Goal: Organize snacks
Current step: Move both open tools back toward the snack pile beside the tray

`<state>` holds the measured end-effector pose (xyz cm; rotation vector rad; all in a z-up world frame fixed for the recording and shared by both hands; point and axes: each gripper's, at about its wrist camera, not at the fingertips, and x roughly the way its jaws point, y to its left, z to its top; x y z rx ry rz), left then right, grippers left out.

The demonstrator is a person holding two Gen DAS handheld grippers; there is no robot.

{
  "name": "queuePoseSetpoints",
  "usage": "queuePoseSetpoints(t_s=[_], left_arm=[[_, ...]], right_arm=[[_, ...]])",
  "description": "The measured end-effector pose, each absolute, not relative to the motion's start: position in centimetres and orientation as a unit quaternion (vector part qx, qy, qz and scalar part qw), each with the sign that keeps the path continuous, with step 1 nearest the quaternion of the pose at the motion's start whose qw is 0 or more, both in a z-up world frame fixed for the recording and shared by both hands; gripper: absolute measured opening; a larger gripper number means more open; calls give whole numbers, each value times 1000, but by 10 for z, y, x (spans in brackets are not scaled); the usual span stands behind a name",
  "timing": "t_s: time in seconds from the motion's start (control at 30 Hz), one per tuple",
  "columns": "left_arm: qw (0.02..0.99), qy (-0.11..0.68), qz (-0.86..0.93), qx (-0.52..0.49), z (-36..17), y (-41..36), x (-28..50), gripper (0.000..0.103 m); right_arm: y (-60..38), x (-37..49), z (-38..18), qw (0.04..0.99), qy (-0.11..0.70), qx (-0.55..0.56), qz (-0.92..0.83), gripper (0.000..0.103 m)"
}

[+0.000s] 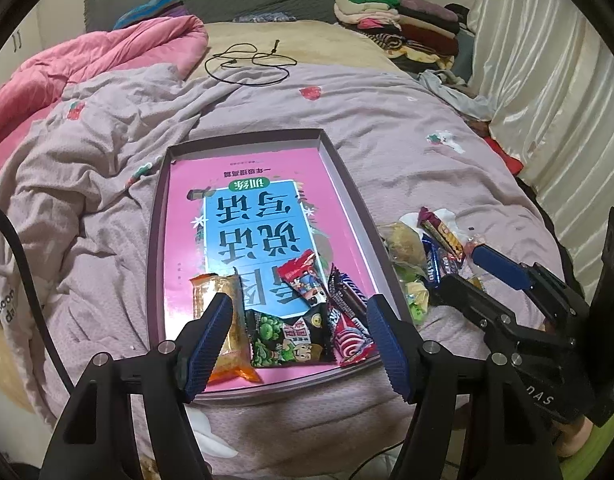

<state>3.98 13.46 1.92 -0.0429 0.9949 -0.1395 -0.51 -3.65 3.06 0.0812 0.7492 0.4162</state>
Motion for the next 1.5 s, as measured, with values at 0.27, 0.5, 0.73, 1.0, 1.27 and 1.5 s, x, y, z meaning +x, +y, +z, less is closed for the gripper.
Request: queuePoseSetpoints(t_s=[0.27,0.5,0.73,1.0,1.27,1.5], left_arm=[[878,474,-69,-18,24,127,38,71],[879,472,-70,-12,29,120,37,71],[880,470,-72,-4,34,113,36,71],[880,468,-78,4,37,104,36,71],[881,466,-86,6,41,96,37,71],[878,470,-95,11,39,86,37,71]], right_arm=[[-50,-7,37,916,351,43,187,68],[-61,-9,41,922,340,46,178,71],[-80,-10,45,929,330,53,159,73],[-94,-10,50,934,321,62,145,74],[-108,-10,55,939,311,68,131,75],[-123,-9,55,941,308,76,114,75]])
